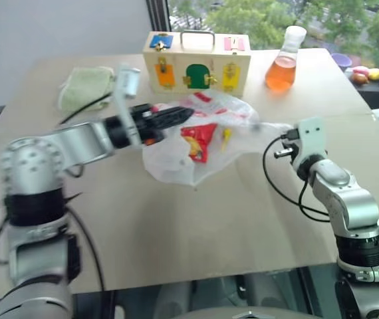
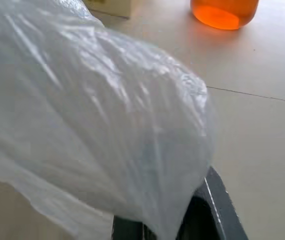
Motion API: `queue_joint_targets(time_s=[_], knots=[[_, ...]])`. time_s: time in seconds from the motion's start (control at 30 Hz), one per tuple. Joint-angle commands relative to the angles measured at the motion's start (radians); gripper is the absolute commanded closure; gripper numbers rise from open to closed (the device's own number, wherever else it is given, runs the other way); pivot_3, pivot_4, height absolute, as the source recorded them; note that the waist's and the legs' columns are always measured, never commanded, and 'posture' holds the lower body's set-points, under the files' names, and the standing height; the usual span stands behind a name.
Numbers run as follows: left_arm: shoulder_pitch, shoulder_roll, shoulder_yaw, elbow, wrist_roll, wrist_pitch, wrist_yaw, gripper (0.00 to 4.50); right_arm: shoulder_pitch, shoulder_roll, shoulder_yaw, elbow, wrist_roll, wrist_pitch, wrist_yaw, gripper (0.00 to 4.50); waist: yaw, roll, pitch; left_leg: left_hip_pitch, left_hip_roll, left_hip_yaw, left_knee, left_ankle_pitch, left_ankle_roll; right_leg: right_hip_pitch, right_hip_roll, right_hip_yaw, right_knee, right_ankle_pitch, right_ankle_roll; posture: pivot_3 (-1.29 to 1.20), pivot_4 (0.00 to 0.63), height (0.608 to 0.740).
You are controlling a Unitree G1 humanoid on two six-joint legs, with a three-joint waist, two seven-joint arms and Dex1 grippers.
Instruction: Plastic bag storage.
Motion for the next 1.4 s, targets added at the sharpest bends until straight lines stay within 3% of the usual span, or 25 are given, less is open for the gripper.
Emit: queue_joint_targets(time_s=[0.03,0.1,0.23,0.4,0.53,0.63,0.77,0.83,0.87,0.93,1.0,1.13,1.2,1.3,1.4], knots=[[0.195,0.066,0.126,-0.130,-0.008,0.004,-0.144,2.56,0.015,0.011,-0.020,-0.093,0.034,0.011,0.026,4.50,0.001,0.000,0.000,0.001,0.000,0.000,0.000,0.000,0.000,0.001,0.000,0.000,0.000,0.000,0.000,0.00,0.150,0.740],[0.369,0.107,0.184,-0.209,0.035,0.007,-0.249,1.74,0.030,0.011,-0.018,-0.127,0.045,0.031,0.035,4.50,0.000,0.000,0.000,0.001,0.001,0.001,0.000,0.000,0.000,0.001,0.000,0.001,0.000,0.000,0.000,0.00,0.150,0.740],[0.605,0.077,0.166,-0.309,0.105,-0.038,-0.289,1.74,0.060,0.019,-0.015,-0.200,0.076,0.091,0.043,4.50,0.011,0.000,0.000,0.001,0.001,0.001,0.001,0.000,0.000,0.001,0.000,0.000,0.000,0.000,0.000,0.00,0.150,0.740],[0.502,-0.133,0.011,-0.287,0.238,-0.137,-0.057,1.74,0.070,0.033,0.006,-0.254,0.097,0.151,0.037,4.50,0.033,0.000,-0.001,0.002,0.001,-0.001,0.004,0.000,0.000,0.006,0.001,-0.002,-0.001,-0.002,-0.003,0.00,0.150,0.740],[0.413,-0.287,-0.016,-0.193,0.019,-0.111,0.265,1.74,0.078,0.031,0.015,-0.273,0.097,0.168,0.035,4.50,0.030,-0.001,-0.002,0.007,0.001,-0.003,0.006,0.000,0.000,0.011,0.001,-0.003,-0.001,-0.002,-0.003,0.00,0.150,0.740],[0.343,-0.417,-0.018,-0.112,-0.205,-0.230,0.564,1.74,0.084,0.022,0.018,-0.284,0.091,0.172,0.033,4.50,0.029,0.000,-0.002,0.009,0.001,-0.004,0.005,0.000,0.000,0.012,0.000,-0.003,0.000,0.000,0.000,0.00,0.150,0.740],[0.281,-0.499,-0.024,-0.043,-0.410,-0.377,0.836,1.74,0.090,0.015,0.014,-0.294,0.090,0.179,0.033,4.50,0.031,0.000,-0.002,0.008,0.001,-0.005,0.005,0.000,0.000,0.012,0.000,-0.003,0.000,0.000,0.000,0.00,0.150,0.740],[0.264,-0.505,-0.034,-0.021,-0.416,-0.404,0.891,2.25,0.092,0.012,0.013,-0.296,0.090,0.181,0.034,4.50,0.031,0.000,-0.002,0.008,0.000,-0.005,0.005,0.000,0.000,0.012,0.000,-0.004,0.000,0.000,0.000,0.00,0.150,0.740],[0.259,-0.503,-0.042,-0.020,-0.419,-0.409,0.903,2.55,0.092,0.010,0.012,-0.297,0.090,0.181,0.035,4.50,0.030,0.000,-0.002,0.008,0.000,-0.005,0.005,0.000,0.000,0.012,0.000,-0.004,-0.001,0.001,0.000,0.00,0.150,0.740],[0.255,-0.505,-0.050,-0.025,-0.410,-0.427,0.920,3.63,0.093,0.008,0.012,-0.298,0.090,0.182,0.036,4.50,0.030,0.000,-0.002,0.008,-0.001,-0.005,0.005,0.000,0.000,0.012,0.000,-0.003,-0.001,0.001,0.000,0.00,0.150,0.740],[0.267,-0.520,-0.032,-0.034,-0.392,-0.472,0.933,4.43,0.092,0.006,0.011,-0.298,0.090,0.181,0.038,4.50,0.031,0.000,-0.002,0.008,-0.001,-0.006,0.005,0.000,0.000,0.012,0.000,-0.004,-0.001,0.000,0.000,0.00,0.150,0.740],[0.305,-0.527,0.032,-0.074,-0.444,-0.529,0.904,4.43,0.091,0.006,0.004,-0.294,0.096,0.175,0.046,4.50,0.028,0.000,-0.002,0.008,-0.001,-0.005,0.005,0.000,0.000,0.013,0.000,-0.004,-0.001,0.000,0.000,0.00,0.150,0.740],[0.322,-0.521,0.109,-0.109,-0.486,-0.456,0.751,4.43,0.070,0.032,-0.032,-0.290,0.142,0.177,0.062,4.50,0.028,0.000,-0.002,0.008,0.000,-0.005,0.005,0.000,0.000,0.013,0.000,-0.004,-0.001,0.000,-0.001,0.00,0.150,0.740],[0.251,-0.488,0.311,-0.077,-0.494,-0.330,0.451,4.43,-0.033,0.096,-0.176,-0.321,0.400,0.224,0.152,4.50,0.025,0.001,-0.001,0.008,0.000,-0.006,0.005,0.000,0.000,0.013,0.001,-0.005,-0.001,0.000,-0.001,0.00,0.150,0.740],[0.007,-0.412,0.457,0.062,-0.494,-0.291,0.373,4.43,-0.227,0.091,-0.353,-0.264,0.679,0.278,0.156,4.50,0.031,0.001,0.001,0.007,0.001,-0.008,0.006,0.000,0.000,0.013,0.002,-0.008,-0.001,-0.001,-0.002,0.00,0.150,0.740]])
